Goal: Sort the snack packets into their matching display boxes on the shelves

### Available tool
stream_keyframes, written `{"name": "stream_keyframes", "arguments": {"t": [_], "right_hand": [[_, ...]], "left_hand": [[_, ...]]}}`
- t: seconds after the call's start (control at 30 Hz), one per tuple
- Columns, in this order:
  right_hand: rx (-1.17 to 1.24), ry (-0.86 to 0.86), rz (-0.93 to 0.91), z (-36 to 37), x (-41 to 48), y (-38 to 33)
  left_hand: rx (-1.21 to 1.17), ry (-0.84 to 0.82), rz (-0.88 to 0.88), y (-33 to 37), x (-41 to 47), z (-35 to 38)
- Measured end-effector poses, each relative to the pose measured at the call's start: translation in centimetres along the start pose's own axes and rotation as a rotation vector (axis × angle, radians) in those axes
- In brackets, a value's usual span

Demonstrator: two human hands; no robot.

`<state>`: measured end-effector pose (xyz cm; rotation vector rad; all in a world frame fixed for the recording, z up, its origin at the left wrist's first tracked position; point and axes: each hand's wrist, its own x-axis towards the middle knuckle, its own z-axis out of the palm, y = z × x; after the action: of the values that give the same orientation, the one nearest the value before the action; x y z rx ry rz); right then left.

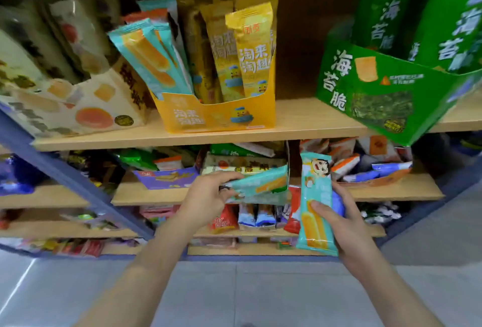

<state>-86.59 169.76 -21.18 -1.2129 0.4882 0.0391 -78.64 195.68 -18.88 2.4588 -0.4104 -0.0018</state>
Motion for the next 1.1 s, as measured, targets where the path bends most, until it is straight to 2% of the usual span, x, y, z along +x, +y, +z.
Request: {"name": "stream_keyframes", "arguments": {"t": [0.13, 0.2, 0.3, 0.4, 0.5, 0.63, 0.73, 0.83, 0.93, 1.03, 1.1], "right_hand": [[-0.037, 0.093, -0.085, 0.8, -0.3, 1.3], [-0.032, 0.133, -0.121, 1.0, -0.7, 1.7], [-0.053, 0.176, -0.164, 1.5, -1.4, 1.7], [-0.067, 0.187, -0.176, 2.1, -1.6, 1.2], [-0.052, 0.158, -0.160, 3.0, -1.9, 0.6], [-0.008, 0.134, -0.137, 3.7, -2.0, 0.4], [-0.031, 0.119, -0.147, 3.6, -2.0, 0.3], [-0.088, 0.110, -0.178, 3.4, -2.1, 0.4], [-0.154, 0.107, -0.237, 3.1, -2.1, 0.5], [-0.192, 0.068, -0.298, 3.1, -1.9, 0.7], [-0.270, 0.070, -0.332, 3.6, -1.8, 0.8]], "left_hand": [[0.171, -0.083, 0.206, -2.7, 4.2, 1.5], [0.306, -0.057, 0.260, -4.0, 5.2, 2.8], [0.470, 0.044, 0.181, -4.6, 5.8, 3.9], [0.571, -0.002, 0.140, -4.2, 6.6, 4.4], [0.585, -0.021, 0.205, -4.3, 7.2, 4.6], [0.578, -0.029, 0.020, -4.9, 7.5, 4.2], [0.553, -0.058, 0.029, -4.4, 6.7, 5.0], [0.392, -0.056, -0.009, -3.7, 5.7, 5.0], [-0.067, -0.031, -0.074, -0.5, 3.3, 3.9], [-0.698, -0.320, -0.290, 4.6, 0.4, 3.4], [-0.829, -0.394, -0.299, 6.3, -0.5, 4.3]]}}
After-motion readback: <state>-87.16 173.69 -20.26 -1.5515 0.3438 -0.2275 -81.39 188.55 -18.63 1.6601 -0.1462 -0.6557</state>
